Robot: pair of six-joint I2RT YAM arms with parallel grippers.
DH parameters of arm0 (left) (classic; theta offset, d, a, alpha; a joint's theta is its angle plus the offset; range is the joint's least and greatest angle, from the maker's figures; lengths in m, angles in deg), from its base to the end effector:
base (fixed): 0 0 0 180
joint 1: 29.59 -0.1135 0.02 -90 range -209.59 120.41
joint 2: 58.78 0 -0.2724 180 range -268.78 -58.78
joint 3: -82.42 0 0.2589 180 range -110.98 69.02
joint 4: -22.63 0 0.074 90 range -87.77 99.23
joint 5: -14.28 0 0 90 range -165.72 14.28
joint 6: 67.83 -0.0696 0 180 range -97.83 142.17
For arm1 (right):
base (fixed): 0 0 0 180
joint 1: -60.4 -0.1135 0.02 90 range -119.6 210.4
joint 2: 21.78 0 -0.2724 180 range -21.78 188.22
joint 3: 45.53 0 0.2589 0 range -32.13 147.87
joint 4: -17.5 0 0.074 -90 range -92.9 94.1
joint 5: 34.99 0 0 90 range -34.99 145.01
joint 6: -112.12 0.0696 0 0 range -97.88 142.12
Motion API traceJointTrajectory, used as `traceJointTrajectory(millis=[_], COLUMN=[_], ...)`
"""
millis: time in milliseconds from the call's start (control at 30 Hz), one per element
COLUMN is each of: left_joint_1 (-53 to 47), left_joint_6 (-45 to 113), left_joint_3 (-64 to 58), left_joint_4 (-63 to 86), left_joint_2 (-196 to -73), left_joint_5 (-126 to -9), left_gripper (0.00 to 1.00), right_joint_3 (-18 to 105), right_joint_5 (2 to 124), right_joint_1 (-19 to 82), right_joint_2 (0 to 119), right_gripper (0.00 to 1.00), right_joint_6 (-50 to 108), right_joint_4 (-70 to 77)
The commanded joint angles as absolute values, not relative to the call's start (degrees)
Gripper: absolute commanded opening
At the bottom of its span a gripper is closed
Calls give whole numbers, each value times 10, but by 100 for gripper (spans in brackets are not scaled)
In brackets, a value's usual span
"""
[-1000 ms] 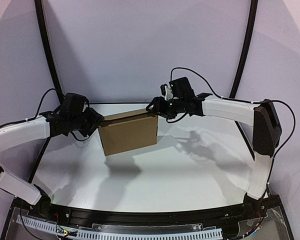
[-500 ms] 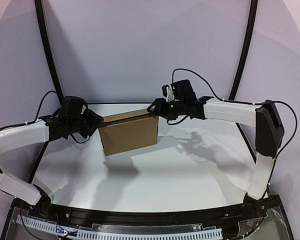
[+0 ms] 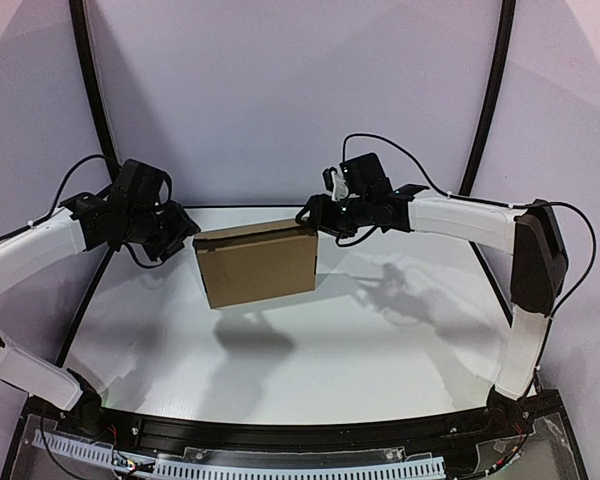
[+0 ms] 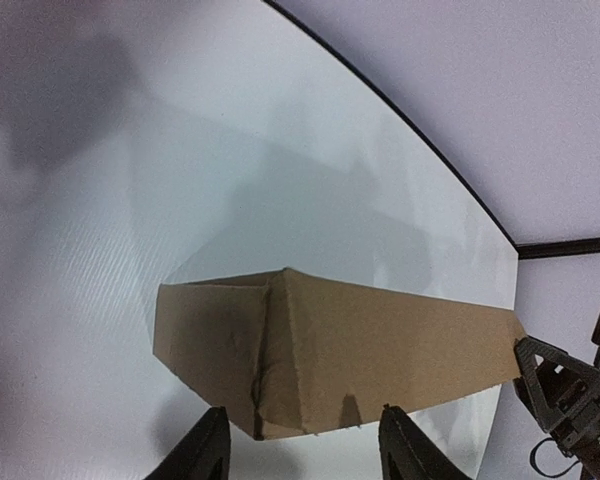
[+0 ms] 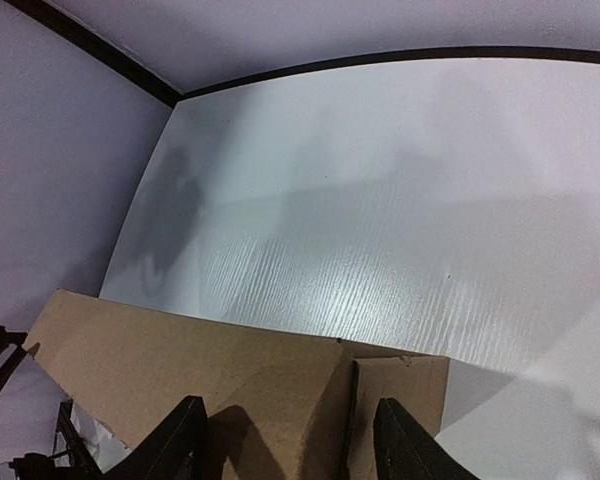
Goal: Fold the paper box
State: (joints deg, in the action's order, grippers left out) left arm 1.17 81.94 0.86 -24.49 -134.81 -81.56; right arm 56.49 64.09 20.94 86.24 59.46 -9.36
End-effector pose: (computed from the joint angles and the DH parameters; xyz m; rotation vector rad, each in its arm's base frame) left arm 0.2778 -0.1571 0.3077 -0.6524 2.3027 -0.6782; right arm 0.3649 0.3146 0.2680 -0.1413 2.2871 0.9168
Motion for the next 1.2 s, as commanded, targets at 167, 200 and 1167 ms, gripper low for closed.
traceJointTrajectory(millis=[167, 200, 1167], left_joint_1=[13, 13, 13], left_joint_6=[798, 796, 688], left_joint_3=[-6, -9, -134], left_joint_4=[-286, -282, -393], left_joint_2=[-1376, -1377, -1449], left_joint_5=[-790, -793, -892], left_gripper=[40, 39, 31], right_joint_3=[575, 579, 604], right_joint_5=[635, 634, 627], right_joint_1=[198, 197, 196], right_joint_2=[871, 873, 884], right_gripper=[57, 57, 53], right_joint_6=[571, 567, 537], right_joint_4=[-145, -149, -185])
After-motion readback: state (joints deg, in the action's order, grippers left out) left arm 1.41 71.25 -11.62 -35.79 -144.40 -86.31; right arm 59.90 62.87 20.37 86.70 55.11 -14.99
